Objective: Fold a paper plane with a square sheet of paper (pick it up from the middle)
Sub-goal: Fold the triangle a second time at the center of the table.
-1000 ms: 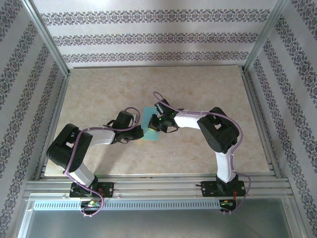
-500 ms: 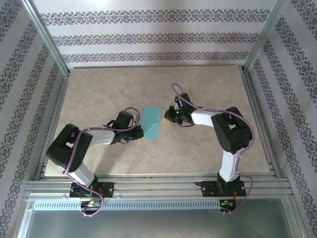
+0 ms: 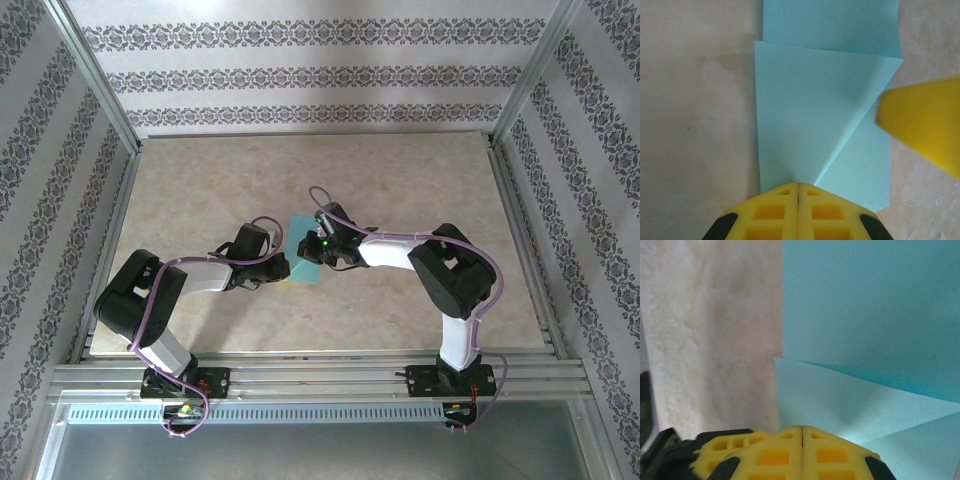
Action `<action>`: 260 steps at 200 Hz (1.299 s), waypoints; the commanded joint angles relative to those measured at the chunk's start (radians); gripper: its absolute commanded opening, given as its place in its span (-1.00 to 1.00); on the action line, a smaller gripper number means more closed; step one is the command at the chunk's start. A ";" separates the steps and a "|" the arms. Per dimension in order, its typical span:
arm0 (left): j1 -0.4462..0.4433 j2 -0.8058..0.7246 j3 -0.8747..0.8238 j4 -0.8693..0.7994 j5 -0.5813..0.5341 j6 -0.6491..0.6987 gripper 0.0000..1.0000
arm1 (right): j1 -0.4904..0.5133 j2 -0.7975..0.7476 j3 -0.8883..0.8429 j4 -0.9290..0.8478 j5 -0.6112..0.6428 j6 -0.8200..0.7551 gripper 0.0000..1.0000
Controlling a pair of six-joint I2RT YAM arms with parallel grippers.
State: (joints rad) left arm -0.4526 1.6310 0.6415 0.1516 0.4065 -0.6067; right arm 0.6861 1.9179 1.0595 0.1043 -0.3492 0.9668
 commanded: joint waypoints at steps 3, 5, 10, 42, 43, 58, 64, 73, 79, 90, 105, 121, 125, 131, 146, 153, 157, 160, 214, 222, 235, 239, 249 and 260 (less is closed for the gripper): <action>-0.010 0.043 -0.023 -0.135 -0.044 -0.002 -1.00 | 0.021 0.044 0.043 -0.008 -0.011 0.033 -1.00; -0.011 0.043 -0.023 -0.135 -0.045 -0.002 -1.00 | 0.021 0.049 0.043 -0.008 -0.012 0.035 -1.00; -0.011 0.043 -0.022 -0.136 -0.043 -0.002 -1.00 | 0.022 0.058 0.045 -0.008 -0.014 0.038 -1.00; -0.012 0.044 -0.022 -0.143 -0.042 0.001 -1.00 | 0.000 0.086 0.027 -0.007 -0.012 0.039 -1.00; -0.011 0.044 -0.022 -0.143 -0.042 0.001 -1.00 | -0.001 0.086 0.026 -0.006 -0.012 0.038 -1.00; -0.011 0.043 -0.024 -0.149 -0.039 0.003 -1.00 | -0.024 0.083 0.001 -0.001 -0.011 0.033 -1.00; -0.011 0.043 -0.024 -0.151 -0.037 0.006 -1.00 | -0.036 0.079 -0.010 0.002 -0.010 0.028 -1.00; -0.011 0.043 -0.026 -0.153 -0.037 0.007 -1.00 | -0.054 0.073 -0.027 0.006 -0.007 0.018 -1.00; -0.011 0.043 -0.027 -0.156 -0.037 0.007 -1.00 | -0.068 0.070 -0.038 0.012 -0.007 0.011 -1.00; -0.011 0.043 -0.031 -0.156 -0.037 0.007 -1.00 | -0.095 0.069 -0.057 0.027 -0.012 0.007 -1.00; -0.011 0.042 -0.033 -0.156 -0.037 0.005 -1.00 | -0.122 0.076 -0.073 0.059 -0.029 0.006 -1.00; -0.011 0.038 -0.028 -0.161 -0.038 0.007 -1.00 | -0.131 0.083 -0.071 0.060 -0.036 0.000 -1.00; -0.011 0.037 -0.026 -0.163 -0.038 0.008 -1.00 | -0.131 0.084 -0.070 0.060 -0.036 -0.001 -1.00; -0.011 0.035 -0.022 -0.166 -0.038 0.009 -1.00 | -0.130 0.085 -0.070 0.059 -0.034 0.000 -1.00; -0.011 0.021 -0.007 -0.187 -0.028 0.025 -1.00 | -0.125 0.088 -0.070 0.053 -0.032 0.002 -1.00; -0.011 0.009 -0.002 -0.191 -0.020 0.034 -1.00 | -0.123 0.089 -0.068 0.043 -0.027 0.001 -1.00; -0.011 0.000 -0.002 -0.196 -0.016 0.039 -1.00 | -0.122 0.090 -0.068 0.037 -0.023 0.001 -1.00; -0.011 -0.008 -0.001 -0.203 -0.014 0.042 -1.00 | -0.122 0.090 -0.066 0.033 -0.021 0.000 -1.00; -0.011 -0.172 0.014 -0.398 -0.010 0.136 -0.89 | -0.114 0.111 -0.029 -0.037 -0.006 0.006 -1.00; -0.011 -0.198 0.023 -0.415 -0.019 0.141 -0.89 | -0.112 0.113 -0.026 -0.037 -0.008 0.006 -1.00; -0.011 -0.228 0.043 -0.421 -0.031 0.138 -0.88 | -0.108 0.118 -0.019 -0.042 -0.009 0.006 -1.00; -0.012 -0.233 0.049 -0.415 -0.031 0.134 -0.88 | -0.109 0.120 -0.017 -0.043 -0.011 0.006 -1.00; -0.012 -0.236 0.063 -0.387 -0.024 0.120 -0.88 | -0.107 0.123 -0.014 -0.043 -0.016 0.007 -1.00; -0.011 -0.221 0.076 -0.336 0.004 0.101 -0.88 | -0.106 0.124 -0.012 -0.044 -0.017 0.007 -1.00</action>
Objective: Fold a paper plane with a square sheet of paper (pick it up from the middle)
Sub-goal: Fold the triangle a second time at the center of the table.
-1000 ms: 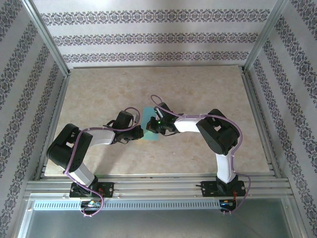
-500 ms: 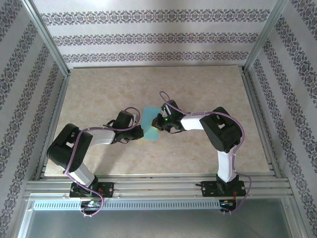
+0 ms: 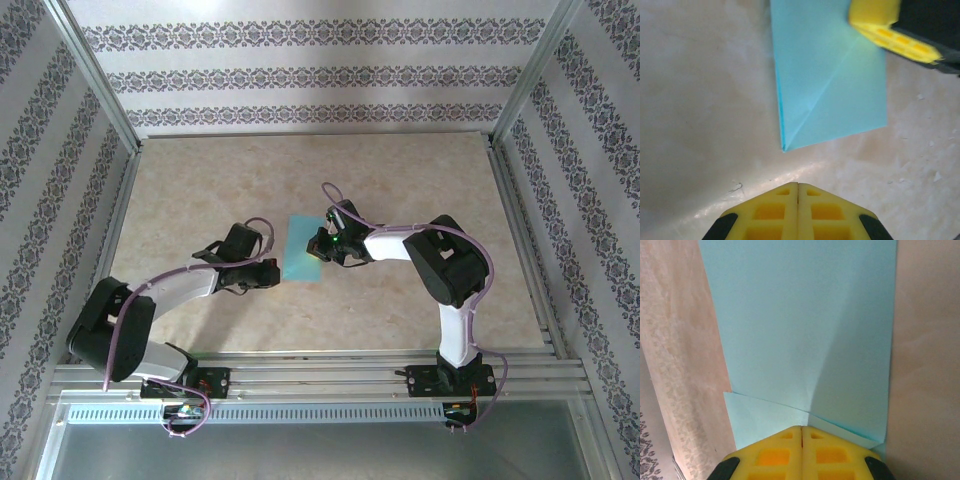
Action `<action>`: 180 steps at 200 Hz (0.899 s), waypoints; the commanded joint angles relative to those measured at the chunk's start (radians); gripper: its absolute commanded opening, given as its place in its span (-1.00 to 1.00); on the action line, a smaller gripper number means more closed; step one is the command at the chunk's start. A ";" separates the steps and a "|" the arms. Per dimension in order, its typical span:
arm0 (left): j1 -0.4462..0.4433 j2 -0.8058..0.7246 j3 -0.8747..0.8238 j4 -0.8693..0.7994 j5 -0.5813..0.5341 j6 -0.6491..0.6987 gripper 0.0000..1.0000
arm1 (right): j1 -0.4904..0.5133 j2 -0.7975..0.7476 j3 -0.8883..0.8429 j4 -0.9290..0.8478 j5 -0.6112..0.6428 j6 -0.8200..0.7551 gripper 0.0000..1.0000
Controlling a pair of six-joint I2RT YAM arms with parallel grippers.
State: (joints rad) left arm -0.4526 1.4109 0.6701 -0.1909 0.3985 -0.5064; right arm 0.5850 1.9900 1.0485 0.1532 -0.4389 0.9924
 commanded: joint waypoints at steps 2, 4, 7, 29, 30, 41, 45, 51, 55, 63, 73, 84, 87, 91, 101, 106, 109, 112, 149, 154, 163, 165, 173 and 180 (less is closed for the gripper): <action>-0.011 0.005 0.050 0.016 0.018 -0.002 -0.88 | -0.006 0.054 -0.001 -0.093 0.072 -0.019 -1.00; -0.011 0.011 0.054 0.025 0.021 -0.007 -0.88 | -0.005 0.054 0.002 -0.094 0.071 -0.020 -1.00; -0.012 0.020 0.058 0.037 0.030 -0.013 -0.88 | -0.004 0.054 0.002 -0.094 0.069 -0.019 -1.00; -0.012 0.108 0.092 0.124 0.090 -0.046 -0.88 | -0.004 0.055 0.006 -0.096 0.061 -0.021 -1.00; -0.012 0.112 0.093 0.127 0.091 -0.047 -0.88 | -0.004 0.056 0.007 -0.097 0.060 -0.021 -1.00; -0.011 0.151 0.103 0.167 0.109 -0.060 -0.88 | -0.004 0.057 0.008 -0.098 0.056 -0.021 -1.00; -0.011 0.164 0.108 0.176 0.110 -0.063 -0.88 | -0.003 0.056 0.008 -0.098 0.053 -0.022 -1.00; -0.012 0.184 0.117 0.176 0.105 -0.064 -0.89 | -0.003 0.058 0.010 -0.098 0.051 -0.024 -1.00; -0.011 0.198 0.123 0.174 0.105 -0.063 -0.89 | -0.002 0.058 0.011 -0.099 0.051 -0.024 -1.00; -0.012 0.223 0.135 0.170 0.103 -0.058 -0.90 | -0.002 0.056 0.011 -0.102 0.049 -0.024 -1.00; -0.011 0.248 0.144 0.165 0.102 -0.059 -0.90 | -0.003 0.056 0.011 -0.104 0.049 -0.026 -1.00; -0.011 0.270 0.145 0.163 0.103 -0.061 -0.90 | -0.003 0.055 0.012 -0.106 0.049 -0.024 -1.00; -0.011 0.275 0.146 0.162 0.103 -0.060 -0.90 | -0.003 0.055 0.012 -0.106 0.049 -0.024 -1.00; -0.011 0.279 0.145 0.159 0.103 -0.061 -0.91 | -0.002 0.054 0.012 -0.107 0.048 -0.024 -1.00; -0.012 0.284 0.141 0.138 0.098 -0.059 -0.91 | -0.002 0.055 0.015 -0.109 0.048 -0.024 -1.00; -0.011 0.284 0.135 0.125 0.095 -0.055 -0.91 | -0.003 0.053 0.015 -0.110 0.048 -0.024 -1.00; -0.012 0.283 0.130 0.116 0.094 -0.053 -0.91 | -0.004 0.053 0.016 -0.111 0.048 -0.024 -1.00; -0.011 0.282 0.126 0.107 0.089 -0.049 -0.91 | -0.004 0.053 0.016 -0.112 0.048 -0.024 -1.00; -0.009 0.230 0.059 -0.020 0.034 0.009 -0.92 | -0.007 0.048 0.032 -0.117 0.032 -0.033 -1.00; -0.008 0.217 0.052 -0.027 0.035 0.013 -0.91 | -0.008 0.047 0.036 -0.121 0.030 -0.035 -1.00; -0.009 0.191 0.044 -0.031 0.048 0.019 -0.91 | -0.009 0.044 0.042 -0.121 0.024 -0.040 -1.00; -0.008 0.186 0.042 -0.031 0.052 0.021 -0.91 | -0.008 0.044 0.043 -0.122 0.023 -0.040 -1.00; -0.008 0.165 0.043 -0.029 0.071 0.023 -0.90 | -0.009 0.040 0.050 -0.121 0.017 -0.043 -1.00; -0.008 0.148 0.046 -0.027 0.081 0.024 -0.90 | -0.008 0.038 0.056 -0.121 0.009 -0.047 -1.00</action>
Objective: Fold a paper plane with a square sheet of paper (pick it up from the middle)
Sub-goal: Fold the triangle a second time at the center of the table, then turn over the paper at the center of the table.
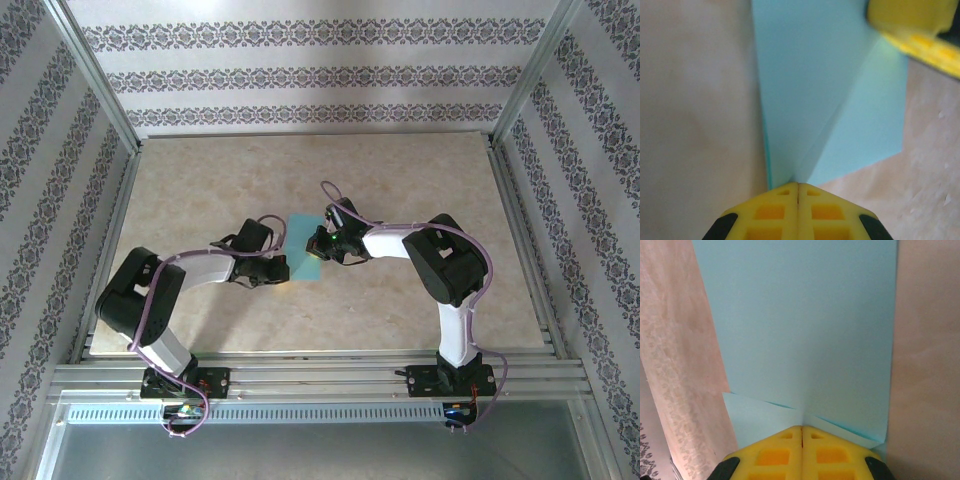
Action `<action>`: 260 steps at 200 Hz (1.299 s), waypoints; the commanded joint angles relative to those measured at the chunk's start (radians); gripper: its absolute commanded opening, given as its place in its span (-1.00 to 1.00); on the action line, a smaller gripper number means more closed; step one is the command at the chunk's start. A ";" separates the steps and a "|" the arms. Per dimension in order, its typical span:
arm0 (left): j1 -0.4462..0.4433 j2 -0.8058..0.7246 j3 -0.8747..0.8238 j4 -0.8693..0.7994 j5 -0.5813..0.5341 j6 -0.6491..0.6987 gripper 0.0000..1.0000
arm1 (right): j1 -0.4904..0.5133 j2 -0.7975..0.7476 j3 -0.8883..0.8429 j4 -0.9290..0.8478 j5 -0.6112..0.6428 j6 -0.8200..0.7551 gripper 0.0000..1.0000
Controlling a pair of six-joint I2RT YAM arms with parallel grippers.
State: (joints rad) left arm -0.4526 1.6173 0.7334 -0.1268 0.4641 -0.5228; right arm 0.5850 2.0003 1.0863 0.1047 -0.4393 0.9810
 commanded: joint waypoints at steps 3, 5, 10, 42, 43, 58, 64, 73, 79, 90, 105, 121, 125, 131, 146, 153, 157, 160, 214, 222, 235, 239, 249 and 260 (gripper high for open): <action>-0.008 -0.066 -0.013 -0.091 0.018 0.042 -0.90 | -0.008 0.026 0.022 -0.073 0.006 -0.036 -1.00; -0.008 -0.070 -0.010 -0.090 0.018 0.044 -0.89 | -0.008 0.025 0.023 -0.072 0.003 -0.036 -1.00; -0.008 -0.081 -0.002 -0.089 0.017 0.045 -0.89 | -0.009 0.020 0.029 -0.070 -0.007 -0.038 -1.00; 0.006 -0.126 0.053 -0.031 -0.035 -0.021 -0.71 | -0.007 -0.048 0.064 -0.044 -0.075 -0.041 -0.79; 0.007 -0.127 0.053 -0.029 -0.038 -0.026 -0.71 | -0.007 -0.052 0.065 -0.043 -0.076 -0.040 -0.78; 0.026 -0.122 0.048 0.051 -0.049 -0.098 -0.68 | -0.007 -0.109 0.057 -0.030 -0.083 -0.035 -0.64; 0.031 -0.116 0.047 0.076 -0.056 -0.119 -0.64 | -0.008 -0.131 0.048 -0.027 -0.073 -0.029 -0.60; 0.037 -0.104 0.050 0.098 -0.067 -0.134 -0.61 | -0.015 -0.163 0.023 -0.024 -0.053 -0.015 -0.54; 0.041 -0.098 0.054 0.109 -0.076 -0.141 -0.59 | -0.021 -0.180 0.002 -0.021 -0.037 -0.001 -0.52; 0.041 -0.083 0.059 0.140 -0.076 -0.149 -0.55 | -0.035 -0.207 -0.049 -0.002 -0.012 0.022 -0.45; 0.042 -0.055 0.065 0.191 -0.048 -0.166 -0.50 | -0.054 -0.237 -0.108 0.020 0.025 0.042 -0.34; 0.042 -0.024 0.070 0.226 -0.035 -0.177 -0.48 | -0.065 -0.244 -0.138 0.021 0.037 0.043 -0.21; 0.042 -0.018 0.072 0.228 -0.038 -0.176 -0.48 | -0.066 -0.242 -0.141 0.022 0.039 0.044 -0.19; 0.041 -0.009 0.073 0.226 -0.051 -0.174 -0.48 | -0.066 -0.237 -0.145 0.027 0.036 0.042 -0.16; 0.041 0.002 0.075 0.203 -0.101 -0.158 -0.50 | -0.062 -0.217 -0.147 0.049 0.012 0.037 -0.12; 0.042 0.003 0.072 0.197 -0.118 -0.154 -0.51 | -0.058 -0.203 -0.141 0.059 -0.004 0.028 -0.11; 0.043 0.003 0.071 0.198 -0.122 -0.151 -0.52 | -0.054 -0.196 -0.135 0.063 -0.014 0.019 -0.10; 0.043 0.004 0.069 0.198 -0.126 -0.149 -0.53 | -0.051 -0.191 -0.132 0.063 -0.023 0.011 -0.09; 0.045 0.000 0.055 0.195 -0.130 -0.146 -0.58 | 0.007 -0.094 -0.032 0.059 -0.064 -0.088 0.00; 0.043 0.000 0.054 0.194 -0.131 -0.146 -0.58 | 0.010 -0.083 -0.023 0.068 -0.067 -0.092 0.00; 0.045 0.001 0.051 0.191 -0.133 -0.146 -0.59 | 0.018 -0.068 -0.006 0.071 -0.065 -0.103 -0.03; 0.044 0.003 0.052 0.190 -0.135 -0.145 -0.59 | 0.019 -0.062 -0.003 0.075 -0.065 -0.104 -0.04; 0.045 0.005 0.052 0.184 -0.140 -0.144 -0.59 | 0.022 -0.047 0.005 0.088 -0.071 -0.107 -0.09; 0.049 0.009 0.056 0.170 -0.147 -0.144 -0.59 | 0.025 -0.038 0.003 0.114 -0.076 -0.105 -0.14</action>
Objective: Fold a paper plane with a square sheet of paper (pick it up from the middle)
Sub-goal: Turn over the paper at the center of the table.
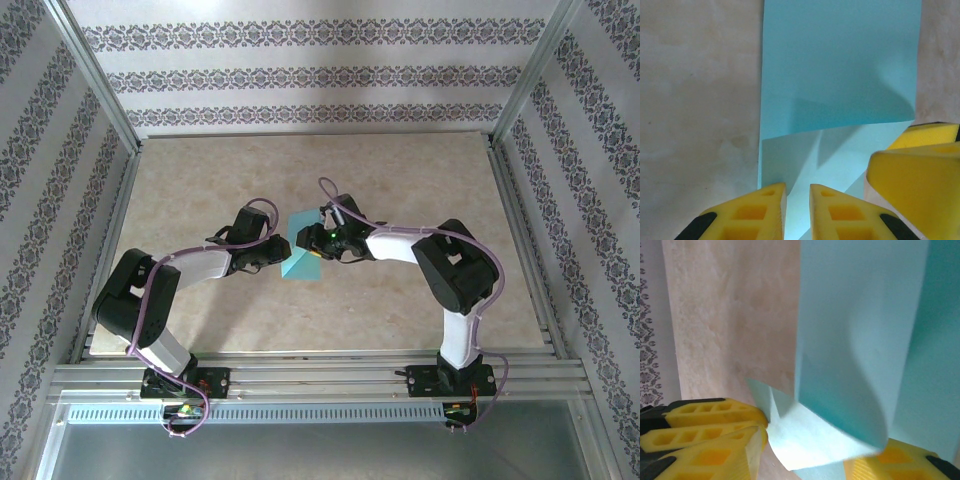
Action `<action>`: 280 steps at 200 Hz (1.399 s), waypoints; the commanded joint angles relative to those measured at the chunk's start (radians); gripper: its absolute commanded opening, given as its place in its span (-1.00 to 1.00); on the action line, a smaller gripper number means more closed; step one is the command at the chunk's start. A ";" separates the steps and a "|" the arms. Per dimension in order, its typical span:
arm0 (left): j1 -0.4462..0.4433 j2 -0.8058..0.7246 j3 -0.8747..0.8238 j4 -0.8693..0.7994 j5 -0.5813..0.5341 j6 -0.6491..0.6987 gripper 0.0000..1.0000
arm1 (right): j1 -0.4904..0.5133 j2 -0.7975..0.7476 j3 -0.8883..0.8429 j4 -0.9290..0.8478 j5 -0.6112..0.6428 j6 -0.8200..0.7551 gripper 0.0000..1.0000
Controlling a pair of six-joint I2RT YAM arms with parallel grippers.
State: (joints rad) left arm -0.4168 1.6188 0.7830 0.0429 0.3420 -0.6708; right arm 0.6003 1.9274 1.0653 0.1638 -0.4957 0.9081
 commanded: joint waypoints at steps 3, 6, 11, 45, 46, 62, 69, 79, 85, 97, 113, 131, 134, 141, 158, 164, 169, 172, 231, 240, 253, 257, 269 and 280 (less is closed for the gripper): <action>0.013 0.009 0.008 -0.003 -0.029 0.004 -0.59 | 0.010 0.036 0.022 0.065 -0.020 -0.031 -0.15; 0.015 0.011 0.009 -0.008 -0.033 0.003 -0.59 | 0.011 0.037 0.018 0.073 -0.019 -0.029 -0.17; 0.015 0.013 0.010 -0.017 -0.037 0.002 -0.59 | 0.012 0.038 0.011 0.088 -0.018 -0.028 -0.18; 0.025 0.040 0.018 -0.031 -0.033 -0.004 -0.60 | 0.021 0.035 -0.021 0.126 0.010 -0.035 -0.28; 0.024 0.041 0.018 -0.031 -0.032 -0.004 -0.60 | 0.022 0.035 -0.021 0.126 0.010 -0.035 -0.29; 0.024 0.061 0.026 -0.030 -0.019 -0.006 -0.61 | 0.025 0.035 -0.024 0.126 0.019 -0.038 -0.39; 0.025 0.065 0.029 -0.029 -0.017 -0.006 -0.61 | 0.027 0.035 -0.027 0.126 0.024 -0.037 -0.43; 0.026 0.067 0.033 -0.029 -0.018 -0.006 -0.61 | 0.027 0.034 -0.029 0.126 0.029 -0.033 -0.49; 0.025 0.067 0.033 -0.030 -0.021 -0.006 -0.61 | 0.026 0.034 -0.032 0.127 0.031 -0.031 -0.53; 0.028 0.066 0.037 -0.034 -0.019 -0.004 -0.61 | 0.027 0.029 -0.037 0.129 0.038 -0.029 -0.65; 0.032 0.061 0.039 -0.039 -0.017 -0.004 -0.61 | 0.026 0.023 -0.040 0.136 0.043 -0.029 -0.82; 0.050 0.030 0.030 -0.041 -0.002 -0.011 -0.60 | 0.023 -0.001 -0.048 0.146 0.065 -0.030 -0.93; 0.055 0.022 0.026 -0.041 0.000 -0.013 -0.60 | 0.022 -0.008 -0.050 0.147 0.068 -0.031 -0.94; 0.065 0.002 0.020 -0.042 0.011 -0.018 -0.57 | 0.017 -0.026 -0.055 0.154 0.072 -0.033 -0.94; 0.099 -0.057 0.000 -0.036 0.052 -0.034 -0.41 | -0.001 -0.078 -0.072 0.171 0.075 -0.033 -0.95; 0.111 -0.082 -0.010 -0.025 0.075 -0.040 -0.30 | -0.012 -0.097 -0.078 0.179 0.066 -0.033 -0.95; 0.123 -0.101 -0.019 -0.014 0.096 -0.046 -0.20 | -0.020 -0.114 -0.083 0.183 0.057 -0.031 -0.95; 0.129 -0.113 -0.025 -0.006 0.108 -0.051 -0.15 | -0.025 -0.125 -0.086 0.187 0.051 -0.029 -0.95; 0.161 -0.236 -0.085 0.201 0.368 -0.159 0.86 | -0.133 -0.253 -0.093 0.285 -0.163 0.077 -0.94; 0.160 -0.237 -0.087 0.232 0.397 -0.188 0.91 | -0.144 -0.255 -0.083 0.310 -0.197 0.112 -0.93; 0.152 -0.232 -0.090 0.291 0.431 -0.240 0.96 | -0.151 -0.252 -0.066 0.355 -0.244 0.159 -0.93; 0.148 -0.229 -0.091 0.312 0.442 -0.258 0.98 | -0.153 -0.251 -0.062 0.369 -0.255 0.174 -0.93; 0.139 -0.218 -0.091 0.370 0.467 -0.308 0.99 | -0.154 -0.244 -0.049 0.408 -0.288 0.214 -0.92; 0.131 -0.204 -0.091 0.429 0.488 -0.351 0.99 | -0.155 -0.236 -0.037 0.447 -0.319 0.253 -0.92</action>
State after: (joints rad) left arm -0.2653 1.3987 0.7017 0.2802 0.7254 -0.8913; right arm 0.4484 1.6840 0.9787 0.4736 -0.6926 1.0485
